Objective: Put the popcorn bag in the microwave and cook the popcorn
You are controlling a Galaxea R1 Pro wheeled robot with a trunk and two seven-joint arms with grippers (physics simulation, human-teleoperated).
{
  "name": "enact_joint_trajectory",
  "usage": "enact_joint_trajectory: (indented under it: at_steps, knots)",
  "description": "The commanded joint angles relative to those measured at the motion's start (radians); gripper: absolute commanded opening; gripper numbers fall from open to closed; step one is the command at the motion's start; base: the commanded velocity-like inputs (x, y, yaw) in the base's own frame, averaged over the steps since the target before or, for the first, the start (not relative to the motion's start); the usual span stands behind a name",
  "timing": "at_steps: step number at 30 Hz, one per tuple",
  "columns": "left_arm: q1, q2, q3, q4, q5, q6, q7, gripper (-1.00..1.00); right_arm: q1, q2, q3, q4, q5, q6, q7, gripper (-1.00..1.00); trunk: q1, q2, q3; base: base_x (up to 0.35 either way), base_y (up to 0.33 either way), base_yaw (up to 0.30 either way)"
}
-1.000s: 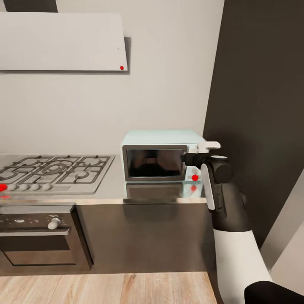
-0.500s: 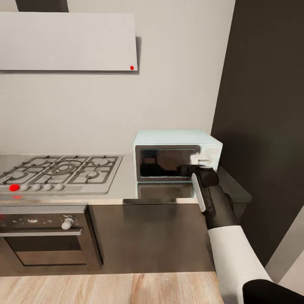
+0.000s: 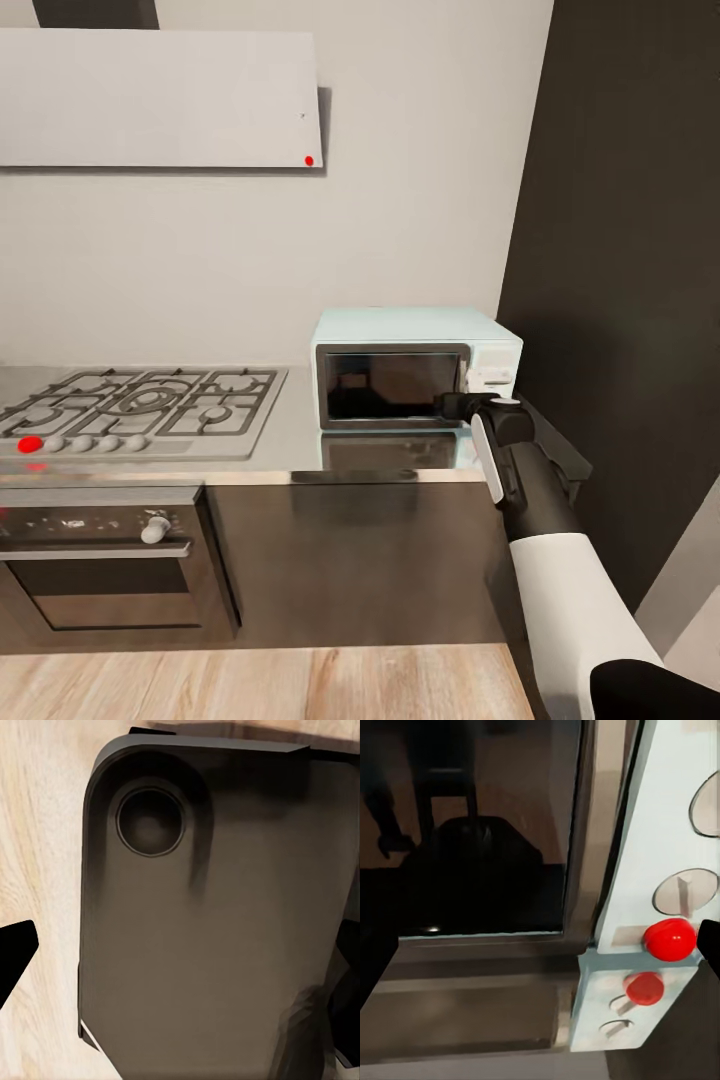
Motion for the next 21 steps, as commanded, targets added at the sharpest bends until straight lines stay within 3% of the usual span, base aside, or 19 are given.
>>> enact_joint_trajectory:
  at_steps: [1,14,21]
  knots:
    - [0.0,0.0,0.0,0.0,0.01,-0.002,0.001,1.0,-0.001,0.001,-0.002,-0.001,0.009,0.006,0.002,1.0,0.0,-0.001,-0.001,0.0,-0.004,0.0]
    - [0.0,0.001,0.001,0.0,0.01,-0.002,-0.002,1.0,-0.001,-0.01,-0.009,0.0,0.016,0.004,-0.024,1.0,0.0,-0.001,-0.001,0.006,0.0,0.0]
    - [0.0,0.001,0.0,0.0,0.01,-0.002,-0.006,1.0,-0.001,-0.01,-0.009,0.001,0.016,-0.003,-0.054,1.0,0.0,-0.001,-0.001,0.265,0.0,0.0]
